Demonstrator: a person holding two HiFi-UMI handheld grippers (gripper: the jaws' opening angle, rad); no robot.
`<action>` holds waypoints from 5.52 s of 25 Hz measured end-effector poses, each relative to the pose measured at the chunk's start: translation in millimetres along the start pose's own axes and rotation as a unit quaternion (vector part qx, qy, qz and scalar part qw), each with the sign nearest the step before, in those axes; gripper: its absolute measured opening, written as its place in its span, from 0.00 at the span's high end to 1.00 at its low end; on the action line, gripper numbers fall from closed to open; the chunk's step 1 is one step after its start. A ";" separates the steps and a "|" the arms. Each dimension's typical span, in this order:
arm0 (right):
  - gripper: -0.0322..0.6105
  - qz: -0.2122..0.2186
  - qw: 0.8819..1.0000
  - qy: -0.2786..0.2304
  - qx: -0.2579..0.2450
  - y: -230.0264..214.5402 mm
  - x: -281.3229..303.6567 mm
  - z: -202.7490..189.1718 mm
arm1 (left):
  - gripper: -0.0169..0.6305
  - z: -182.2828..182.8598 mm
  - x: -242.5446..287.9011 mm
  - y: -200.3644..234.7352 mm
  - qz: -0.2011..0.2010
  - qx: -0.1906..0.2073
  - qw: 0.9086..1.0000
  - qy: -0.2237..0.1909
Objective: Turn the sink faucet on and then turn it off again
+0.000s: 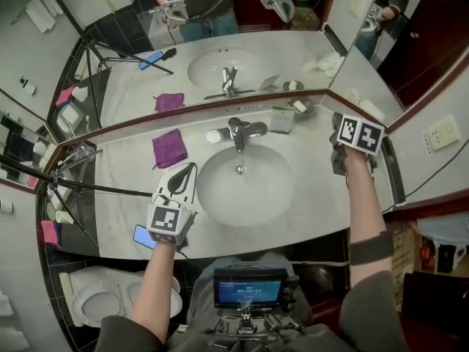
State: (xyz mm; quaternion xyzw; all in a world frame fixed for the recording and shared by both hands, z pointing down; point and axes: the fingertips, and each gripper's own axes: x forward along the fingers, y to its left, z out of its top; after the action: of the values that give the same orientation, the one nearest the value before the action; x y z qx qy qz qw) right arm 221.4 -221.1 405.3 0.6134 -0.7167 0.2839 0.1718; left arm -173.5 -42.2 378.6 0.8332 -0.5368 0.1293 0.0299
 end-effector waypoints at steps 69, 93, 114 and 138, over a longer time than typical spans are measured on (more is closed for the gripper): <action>0.92 -0.012 0.998 0.001 0.066 -70.4 -41.6 -178.2 | 0.60 -157.6 245.9 -9.4 -0.156 0.318 0.932 0.070; 0.92 -0.026 0.997 0.003 0.070 -90.4 -40.1 -198.2 | 0.89 -157.0 300.7 -42.0 -0.082 0.394 0.913 0.072; 0.92 -0.017 0.998 0.009 0.064 -76.8 -22.7 -184.3 | 0.89 -176.4 296.2 -67.8 -0.087 0.535 0.836 0.088; 0.92 0.004 0.997 0.030 0.070 -53.5 -44.5 -201.3 | 0.97 -166.9 226.9 -114.2 -0.079 0.587 0.804 0.063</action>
State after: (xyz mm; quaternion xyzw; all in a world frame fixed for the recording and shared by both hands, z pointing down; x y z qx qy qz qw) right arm 261.5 -66.6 546.3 0.6122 -0.6920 0.3526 0.1483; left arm -12.4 -163.8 606.0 0.7214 -0.2878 0.4686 -0.4209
